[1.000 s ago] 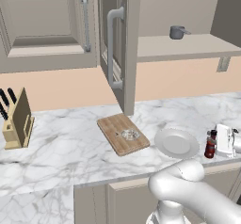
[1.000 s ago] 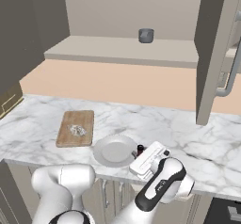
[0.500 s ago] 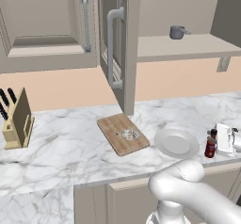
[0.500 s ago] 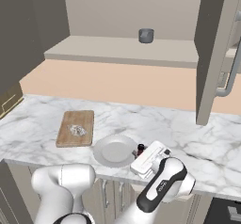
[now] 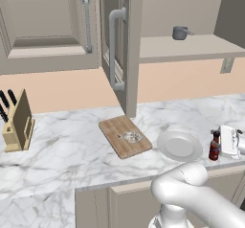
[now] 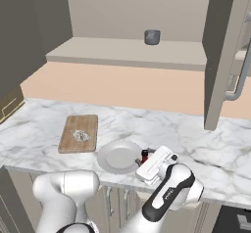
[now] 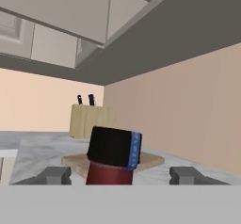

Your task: Pick the fish from the plate and place it on the cutting board. Then pick the condiment bottle from the cabinet and place it next to the cutting board.

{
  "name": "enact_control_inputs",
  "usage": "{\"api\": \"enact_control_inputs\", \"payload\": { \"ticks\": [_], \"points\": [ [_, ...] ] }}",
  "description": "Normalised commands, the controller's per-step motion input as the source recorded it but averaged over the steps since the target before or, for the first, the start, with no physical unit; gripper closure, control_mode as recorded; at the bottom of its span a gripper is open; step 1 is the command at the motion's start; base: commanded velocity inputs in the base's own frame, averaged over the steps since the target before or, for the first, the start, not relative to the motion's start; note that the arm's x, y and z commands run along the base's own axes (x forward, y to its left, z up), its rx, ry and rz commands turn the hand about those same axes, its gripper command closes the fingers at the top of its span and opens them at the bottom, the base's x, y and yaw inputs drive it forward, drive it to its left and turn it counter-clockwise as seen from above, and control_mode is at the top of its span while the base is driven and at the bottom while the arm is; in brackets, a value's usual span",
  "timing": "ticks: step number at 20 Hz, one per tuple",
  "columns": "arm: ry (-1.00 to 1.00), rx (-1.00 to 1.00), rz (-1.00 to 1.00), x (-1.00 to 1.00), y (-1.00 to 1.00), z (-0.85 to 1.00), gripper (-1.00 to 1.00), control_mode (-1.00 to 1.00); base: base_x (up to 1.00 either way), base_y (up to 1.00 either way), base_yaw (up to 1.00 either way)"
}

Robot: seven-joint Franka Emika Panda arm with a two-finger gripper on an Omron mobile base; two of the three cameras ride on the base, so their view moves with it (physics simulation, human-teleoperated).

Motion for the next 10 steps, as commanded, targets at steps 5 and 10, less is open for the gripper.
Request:
{"api": "enact_control_inputs", "payload": {
  "ticks": [5,10],
  "points": [
    [0.0,0.0,0.0,0.0,0.0,0.0,-1.0,-1.0,0.0,0.0,0.0],
    [0.0,0.0,0.0,-0.08,-0.05,0.0,-1.0,-1.0,0.0,0.0,0.0]
  ]
}}
